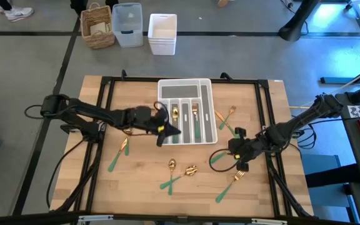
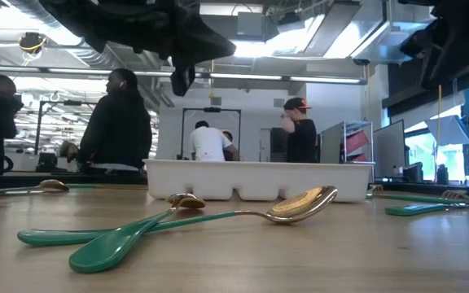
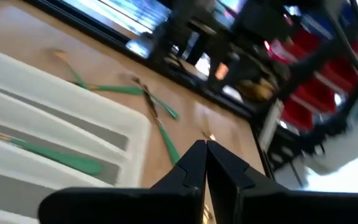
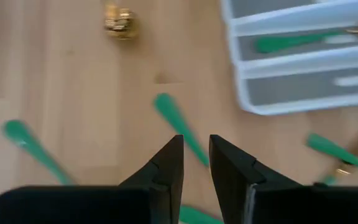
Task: Sort silverware
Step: Put the bottom right fork into the silverware organizer
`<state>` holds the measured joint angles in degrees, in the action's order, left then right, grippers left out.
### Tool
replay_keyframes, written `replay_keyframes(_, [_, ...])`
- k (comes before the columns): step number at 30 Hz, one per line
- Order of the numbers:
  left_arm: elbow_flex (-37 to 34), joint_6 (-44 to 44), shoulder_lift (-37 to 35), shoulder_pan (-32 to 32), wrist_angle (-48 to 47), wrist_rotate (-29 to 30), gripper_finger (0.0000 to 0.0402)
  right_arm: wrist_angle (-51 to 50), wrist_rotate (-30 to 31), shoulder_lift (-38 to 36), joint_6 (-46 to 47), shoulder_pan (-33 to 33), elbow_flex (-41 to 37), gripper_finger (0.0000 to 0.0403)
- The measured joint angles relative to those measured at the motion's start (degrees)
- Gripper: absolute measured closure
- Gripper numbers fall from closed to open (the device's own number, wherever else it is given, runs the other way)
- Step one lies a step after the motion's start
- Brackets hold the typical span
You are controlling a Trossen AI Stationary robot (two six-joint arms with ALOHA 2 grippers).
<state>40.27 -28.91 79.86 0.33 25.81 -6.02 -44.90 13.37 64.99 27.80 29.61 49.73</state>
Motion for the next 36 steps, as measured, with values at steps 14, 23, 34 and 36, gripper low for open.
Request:
replay_keyframes(14, [0.0,7.04,1.75,-6.82,-1.31,0.49,0.0396,19.15,-17.48,8.67,-8.17,0.07,-7.84,0.0322])
replay_keyframes(23, [0.0,7.25,1.77,-6.95,-5.91,4.38,0.0396,22.53,-24.55,15.75,-5.59,4.42,-7.84,0.0322])
replay_keyframes(34, [0.0,9.62,1.77,-6.94,-6.37,6.67,0.0396,23.74,-15.45,17.14,-1.22,13.43,-7.82,0.0322])
replay_keyframes(36, [0.0,9.6,1.77,-6.94,-6.41,6.67,0.0396,23.85,-15.39,18.41,-1.25,14.42,-7.82,0.0322])
